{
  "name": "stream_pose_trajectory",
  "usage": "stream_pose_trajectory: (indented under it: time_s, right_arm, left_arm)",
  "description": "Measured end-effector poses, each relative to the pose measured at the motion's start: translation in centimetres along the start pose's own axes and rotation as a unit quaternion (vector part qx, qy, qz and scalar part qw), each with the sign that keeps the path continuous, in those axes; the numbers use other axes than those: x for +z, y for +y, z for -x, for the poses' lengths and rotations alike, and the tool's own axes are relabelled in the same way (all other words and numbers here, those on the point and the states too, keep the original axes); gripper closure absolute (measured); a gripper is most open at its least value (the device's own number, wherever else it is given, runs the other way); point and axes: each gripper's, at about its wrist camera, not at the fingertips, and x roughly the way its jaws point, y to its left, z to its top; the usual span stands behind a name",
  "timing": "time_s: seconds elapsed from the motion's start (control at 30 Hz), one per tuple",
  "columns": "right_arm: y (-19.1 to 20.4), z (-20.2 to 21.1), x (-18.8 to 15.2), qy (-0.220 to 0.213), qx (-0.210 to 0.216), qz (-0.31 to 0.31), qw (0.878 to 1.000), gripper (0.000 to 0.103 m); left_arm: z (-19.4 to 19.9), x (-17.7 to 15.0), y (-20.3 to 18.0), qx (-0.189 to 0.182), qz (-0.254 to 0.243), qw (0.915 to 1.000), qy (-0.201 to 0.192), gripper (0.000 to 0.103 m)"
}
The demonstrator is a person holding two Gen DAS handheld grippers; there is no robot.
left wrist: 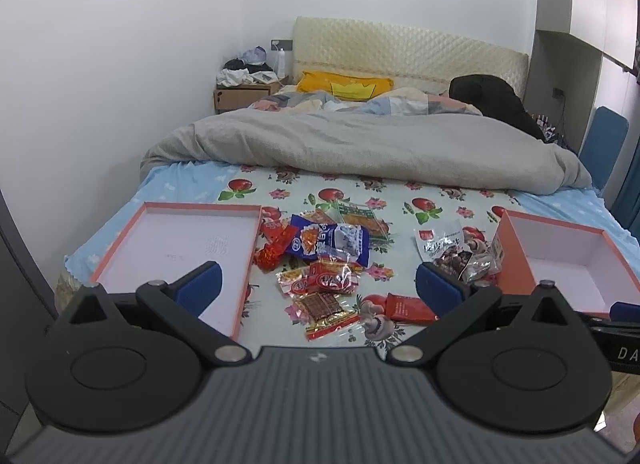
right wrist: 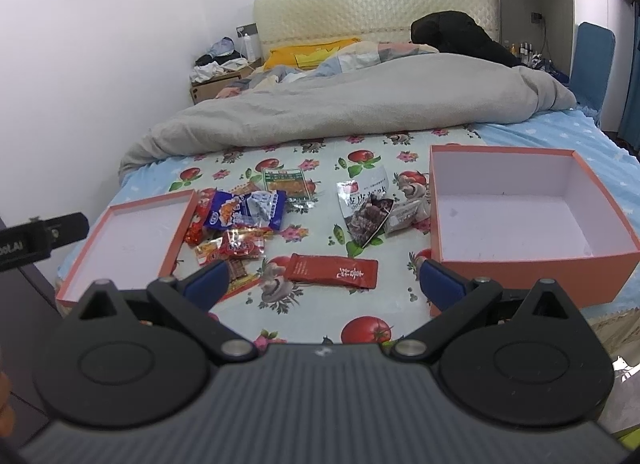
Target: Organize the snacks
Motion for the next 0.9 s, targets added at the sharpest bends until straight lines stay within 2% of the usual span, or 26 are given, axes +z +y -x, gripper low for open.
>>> stream_pose_trajectory:
  time_s: [0.37, 0.73, 0.9]
  right_arm:
    - [-0.8, -0.7, -0.2, 0.009, -0.011, -0.006, 1.0, 0.0]
    - [-0.7, -1.6, -0.9, 0.028, -0.008, -0.009, 1.0, 0.0]
    - [-0.9, -1.5, -1.2, 0.019, 0.005, -0.006, 1.0, 0.0]
  left_arm:
    - [-1.9, -0.3, -0.1, -0.003, 0.0, 0.9998, 0.022, 0.0]
    - [-3.5, -1.3, -0.2, -0.008, -0.005, 0.9991, 0.043, 0.0]
    - [-3.9, -1.2, -0.1, -0.007, -0.011, 0.9989, 0.044, 0.0]
